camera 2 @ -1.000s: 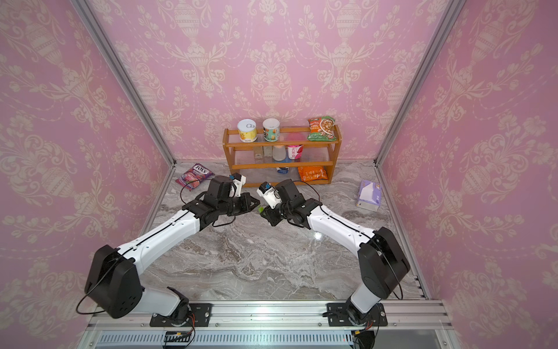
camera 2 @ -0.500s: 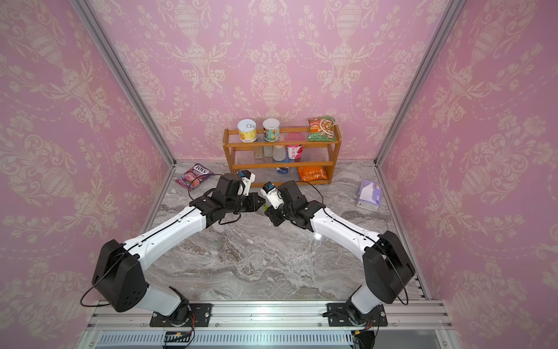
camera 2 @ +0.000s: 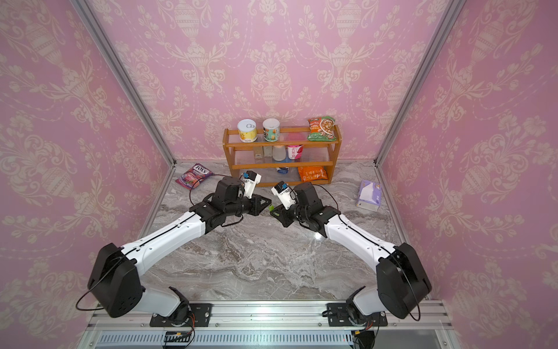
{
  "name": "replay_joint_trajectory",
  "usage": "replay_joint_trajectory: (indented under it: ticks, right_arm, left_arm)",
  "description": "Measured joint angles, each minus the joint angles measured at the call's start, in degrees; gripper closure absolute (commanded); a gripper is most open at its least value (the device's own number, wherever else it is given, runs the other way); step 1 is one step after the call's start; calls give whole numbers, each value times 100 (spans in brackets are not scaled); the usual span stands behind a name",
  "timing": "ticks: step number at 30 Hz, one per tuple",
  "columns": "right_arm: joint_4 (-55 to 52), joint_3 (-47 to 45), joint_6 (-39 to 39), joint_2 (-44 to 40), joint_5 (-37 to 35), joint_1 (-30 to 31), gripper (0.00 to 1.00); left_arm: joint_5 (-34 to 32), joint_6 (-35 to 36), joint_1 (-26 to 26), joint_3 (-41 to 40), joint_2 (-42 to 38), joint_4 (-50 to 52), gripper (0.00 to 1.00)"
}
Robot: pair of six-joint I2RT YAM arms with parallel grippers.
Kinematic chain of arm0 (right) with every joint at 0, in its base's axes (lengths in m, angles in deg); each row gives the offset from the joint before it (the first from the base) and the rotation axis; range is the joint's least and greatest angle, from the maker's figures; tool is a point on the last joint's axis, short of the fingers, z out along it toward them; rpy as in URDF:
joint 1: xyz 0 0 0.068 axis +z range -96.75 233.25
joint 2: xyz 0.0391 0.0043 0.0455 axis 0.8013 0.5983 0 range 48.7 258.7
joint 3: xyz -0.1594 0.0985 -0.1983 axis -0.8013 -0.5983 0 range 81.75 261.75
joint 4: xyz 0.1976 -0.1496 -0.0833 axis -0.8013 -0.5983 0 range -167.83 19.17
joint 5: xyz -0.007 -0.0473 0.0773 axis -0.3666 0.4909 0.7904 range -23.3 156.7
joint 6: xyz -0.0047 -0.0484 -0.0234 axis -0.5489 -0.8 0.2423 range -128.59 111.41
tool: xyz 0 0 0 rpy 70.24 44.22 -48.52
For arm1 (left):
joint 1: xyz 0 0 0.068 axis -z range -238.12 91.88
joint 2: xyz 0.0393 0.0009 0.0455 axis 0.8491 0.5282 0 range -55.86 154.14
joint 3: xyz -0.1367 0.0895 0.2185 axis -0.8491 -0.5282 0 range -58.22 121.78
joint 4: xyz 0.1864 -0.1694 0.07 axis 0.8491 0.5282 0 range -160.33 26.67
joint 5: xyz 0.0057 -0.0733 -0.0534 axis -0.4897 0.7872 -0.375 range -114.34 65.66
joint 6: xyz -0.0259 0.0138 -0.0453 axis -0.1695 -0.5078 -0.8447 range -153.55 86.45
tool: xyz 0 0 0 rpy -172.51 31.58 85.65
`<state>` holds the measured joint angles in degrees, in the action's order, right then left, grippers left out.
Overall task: Close the usb drive cover
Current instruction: Close the cover of the USB drive.
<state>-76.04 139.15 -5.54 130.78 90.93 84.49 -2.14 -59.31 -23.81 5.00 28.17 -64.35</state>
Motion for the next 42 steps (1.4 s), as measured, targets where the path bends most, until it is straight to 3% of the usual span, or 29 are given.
replay_joint_trajectory:
  ticks: [7,14,28,42]
  right_arm:
    - [-245,4,-337,-7,-173,9,100]
    - [-455,52,-625,-7,-925,310,100]
    - [42,-92,-557,-7,-1484,389,100]
    - [190,-162,-605,-7,-1528,372,100]
  left_arm:
    - [87,109,2,352,262,540,100]
    - [140,76,46,490,420,876,100]
    - [50,-219,46,136,417,-15,100]
    - [-24,111,94,208,492,15,100]
